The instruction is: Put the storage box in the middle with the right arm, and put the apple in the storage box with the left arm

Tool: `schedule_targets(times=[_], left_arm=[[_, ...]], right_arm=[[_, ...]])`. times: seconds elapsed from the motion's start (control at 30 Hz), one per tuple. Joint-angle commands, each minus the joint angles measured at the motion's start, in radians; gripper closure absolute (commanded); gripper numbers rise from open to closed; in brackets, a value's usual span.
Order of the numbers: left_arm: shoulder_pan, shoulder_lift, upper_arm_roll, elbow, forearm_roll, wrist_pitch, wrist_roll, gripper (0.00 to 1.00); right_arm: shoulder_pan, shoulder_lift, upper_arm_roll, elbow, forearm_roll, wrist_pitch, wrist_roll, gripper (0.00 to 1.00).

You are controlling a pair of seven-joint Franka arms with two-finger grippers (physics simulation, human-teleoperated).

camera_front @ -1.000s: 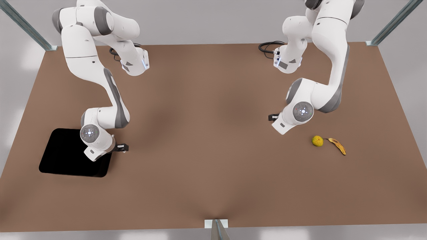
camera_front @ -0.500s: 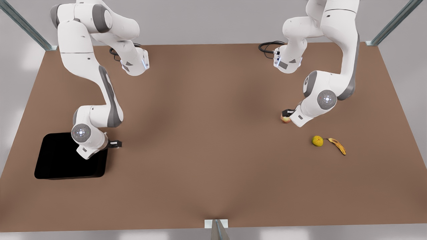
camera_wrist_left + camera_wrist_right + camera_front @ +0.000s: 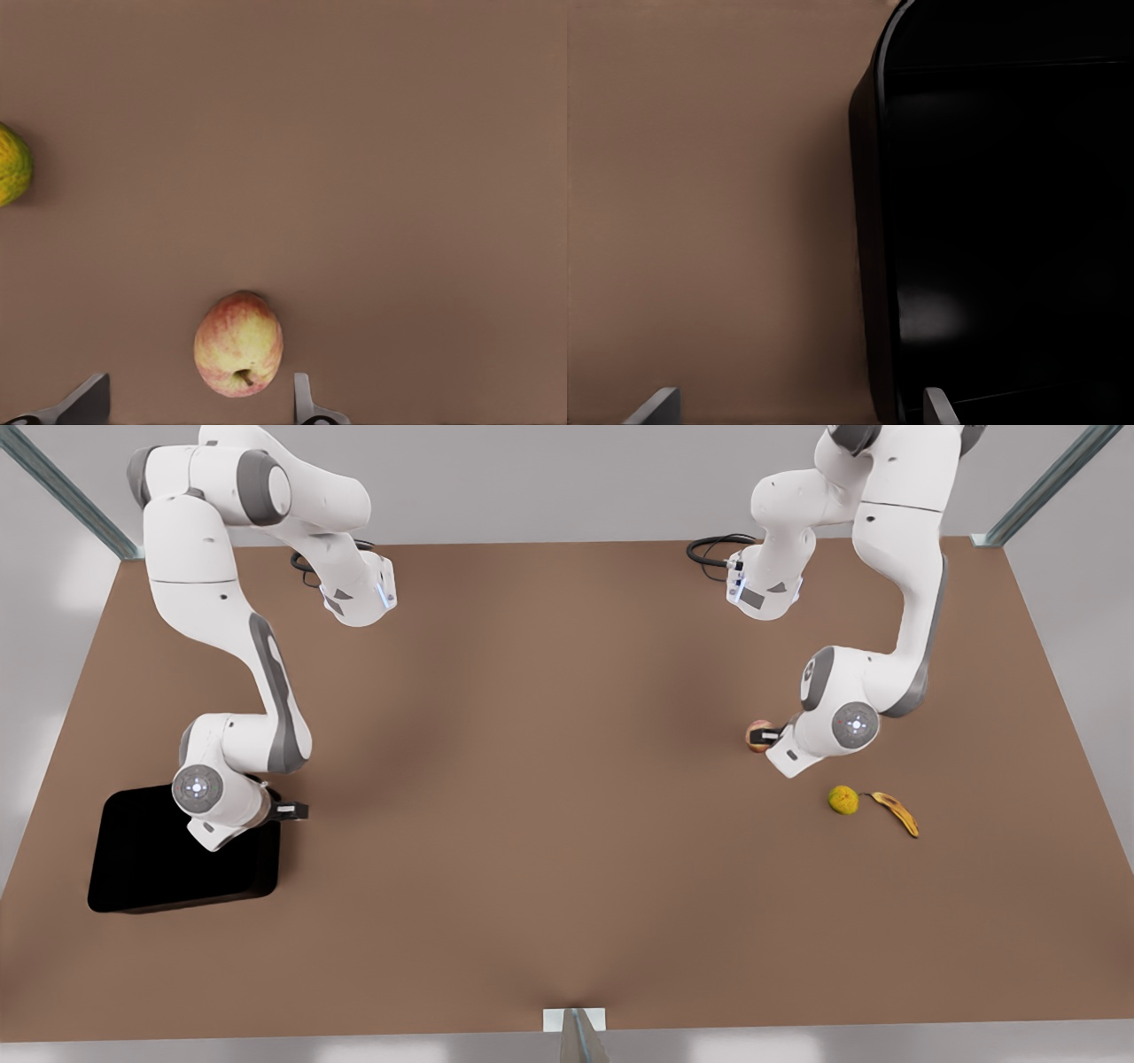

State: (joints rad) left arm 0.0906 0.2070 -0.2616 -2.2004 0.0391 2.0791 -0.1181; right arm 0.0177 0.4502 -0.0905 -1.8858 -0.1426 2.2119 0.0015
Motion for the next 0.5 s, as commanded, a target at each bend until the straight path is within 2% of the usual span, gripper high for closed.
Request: schedule_targets(times=[0.0, 0.2, 0.37, 0.4, 0.43, 0.47], left_arm=[[-0.003, 0.002, -0.001, -0.002, 0.002, 0.003, 0.0, 0.0], [0.004, 0.031, 0.001, -0.07, -0.001, 0.107, -0.009, 0.0], [0.014, 0.042, 0.001, -0.078, -0.016, 0.108, -0.104, 0.01], [0.012, 0.048, 0.002, -0.078, -0.016, 0.108, -0.11, 0.01], [0.014, 0.055, 0.001, -0.078, -0.016, 0.107, -0.132, 0.01], [0.014, 0.058, 0.001, -0.079, -0.016, 0.108, -0.135, 0.01]], right_arm=[[-0.001, -0.002, 0.0, 0.0, 0.0, 0.0, 0.0, 0.0], [-0.035, 0.008, 0.0, 0.008, 0.0, 0.098, -0.095, 0.0], [-0.039, 0.088, 0.0, -0.003, 0.0, 0.117, -0.115, 0.0], [-0.039, 0.085, 0.0, -0.003, 0.0, 0.114, -0.115, 0.48], [-0.038, 0.082, 0.0, -0.003, 0.0, 0.114, -0.117, 0.79], [-0.038, 0.081, 0.0, -0.003, 0.0, 0.114, -0.117, 0.79]])
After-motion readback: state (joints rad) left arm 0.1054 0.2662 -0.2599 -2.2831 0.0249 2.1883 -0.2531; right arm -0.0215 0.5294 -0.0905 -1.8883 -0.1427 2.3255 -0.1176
